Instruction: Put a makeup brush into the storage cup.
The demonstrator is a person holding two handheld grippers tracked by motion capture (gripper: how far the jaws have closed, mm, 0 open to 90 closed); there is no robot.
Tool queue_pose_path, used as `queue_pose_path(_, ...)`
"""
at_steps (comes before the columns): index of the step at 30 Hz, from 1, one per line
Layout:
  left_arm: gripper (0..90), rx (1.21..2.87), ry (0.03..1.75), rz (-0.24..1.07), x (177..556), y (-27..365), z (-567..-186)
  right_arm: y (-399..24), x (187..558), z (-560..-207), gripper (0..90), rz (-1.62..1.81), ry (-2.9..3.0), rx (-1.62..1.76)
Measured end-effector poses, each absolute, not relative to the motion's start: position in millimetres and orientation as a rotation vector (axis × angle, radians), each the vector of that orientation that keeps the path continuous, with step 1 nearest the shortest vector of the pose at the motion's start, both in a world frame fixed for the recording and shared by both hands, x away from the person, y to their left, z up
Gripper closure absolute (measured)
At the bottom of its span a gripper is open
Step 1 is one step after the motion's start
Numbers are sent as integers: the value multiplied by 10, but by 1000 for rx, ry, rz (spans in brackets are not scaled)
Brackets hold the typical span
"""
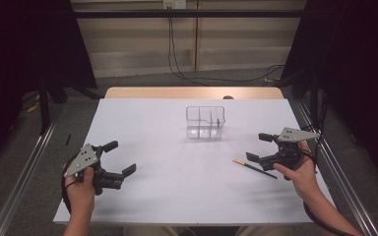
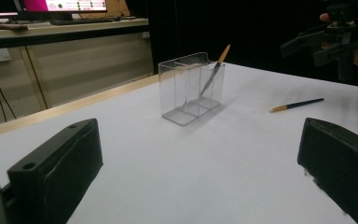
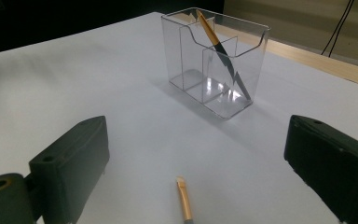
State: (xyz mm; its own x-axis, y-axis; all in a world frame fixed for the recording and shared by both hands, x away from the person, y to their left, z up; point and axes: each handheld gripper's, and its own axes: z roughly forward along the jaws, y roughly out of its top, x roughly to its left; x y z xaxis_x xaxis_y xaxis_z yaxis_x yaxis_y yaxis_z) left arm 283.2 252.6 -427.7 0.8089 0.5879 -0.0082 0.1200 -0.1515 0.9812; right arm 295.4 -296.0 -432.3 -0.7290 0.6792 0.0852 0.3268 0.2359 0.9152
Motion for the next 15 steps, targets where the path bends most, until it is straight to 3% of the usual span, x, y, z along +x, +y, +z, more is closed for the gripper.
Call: queue_pose_path(15,0,1706,556,439,2837,2512,-4289,-2981,3008,-4321,70,1389,2269,960)
